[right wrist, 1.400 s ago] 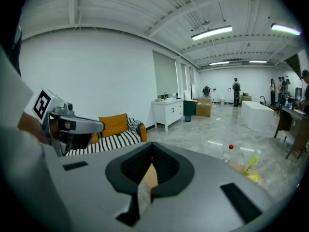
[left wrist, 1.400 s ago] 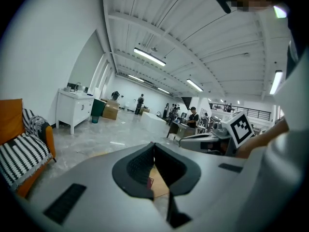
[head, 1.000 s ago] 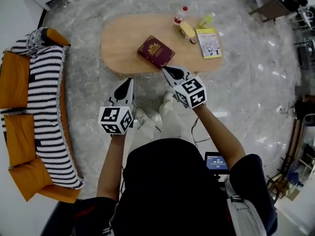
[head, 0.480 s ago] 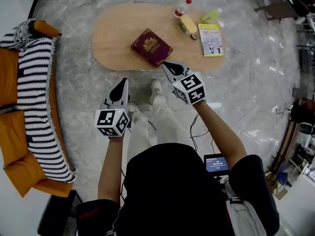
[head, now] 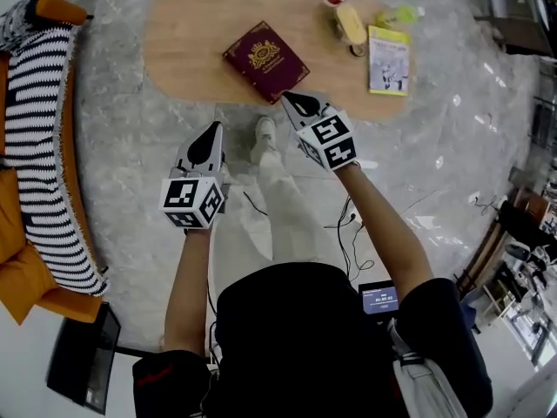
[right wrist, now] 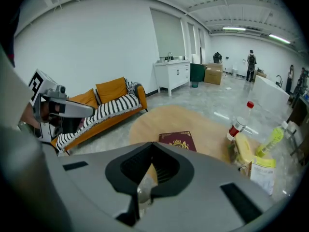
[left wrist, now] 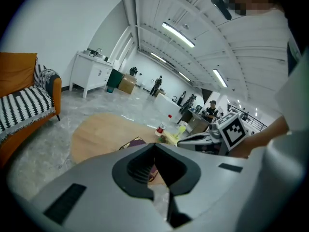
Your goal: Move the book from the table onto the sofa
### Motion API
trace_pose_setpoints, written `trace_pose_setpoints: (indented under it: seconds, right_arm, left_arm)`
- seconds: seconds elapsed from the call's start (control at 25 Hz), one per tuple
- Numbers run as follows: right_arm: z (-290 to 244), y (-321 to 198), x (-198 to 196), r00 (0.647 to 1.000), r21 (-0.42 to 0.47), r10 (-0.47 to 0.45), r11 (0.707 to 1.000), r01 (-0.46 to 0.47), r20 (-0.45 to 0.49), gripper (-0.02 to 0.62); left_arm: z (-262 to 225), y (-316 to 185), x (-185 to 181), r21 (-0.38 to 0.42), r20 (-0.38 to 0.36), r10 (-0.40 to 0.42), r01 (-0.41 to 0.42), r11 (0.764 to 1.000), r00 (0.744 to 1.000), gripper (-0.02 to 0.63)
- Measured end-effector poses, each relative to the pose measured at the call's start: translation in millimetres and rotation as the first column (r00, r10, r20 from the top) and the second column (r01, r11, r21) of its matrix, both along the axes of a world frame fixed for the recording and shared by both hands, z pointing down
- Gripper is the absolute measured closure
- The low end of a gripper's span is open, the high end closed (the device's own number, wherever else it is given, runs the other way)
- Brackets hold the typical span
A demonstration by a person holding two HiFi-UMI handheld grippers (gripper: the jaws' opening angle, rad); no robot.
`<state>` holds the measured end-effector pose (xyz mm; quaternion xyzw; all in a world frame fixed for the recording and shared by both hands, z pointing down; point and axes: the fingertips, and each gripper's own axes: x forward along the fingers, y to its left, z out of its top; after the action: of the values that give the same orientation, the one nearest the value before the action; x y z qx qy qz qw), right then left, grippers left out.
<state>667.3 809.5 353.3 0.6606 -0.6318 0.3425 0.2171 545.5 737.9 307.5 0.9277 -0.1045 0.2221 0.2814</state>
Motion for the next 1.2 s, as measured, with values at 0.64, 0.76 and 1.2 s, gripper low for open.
trace_pose_setpoints:
  seconds: [0.64, 0.76, 1.2]
  right_arm:
    - [125, -3, 23, 0.991, -0.100, -0.132, 0.986, 0.132, 0.015, 0.580]
    - [143, -6, 26, 0.991, -0.106, -0.135, 0.985, 0.136, 0.016, 0.580]
    - [188, -39, 61, 0.982, -0.155, -0.186, 0.972, 0.179, -0.032, 0.498]
  left_arm:
    - [131, 12, 32, -0.105, 0.095, -0.019, 0.029, 0.994, 0.995, 0.589]
    - [145, 13, 39, -0.102, 0.099, -0.009, 0.019, 0.995, 0.995, 0.589]
    - [193, 19, 32, -0.146, 0.129, -0.024, 0.043, 0.988, 0.991, 0.589]
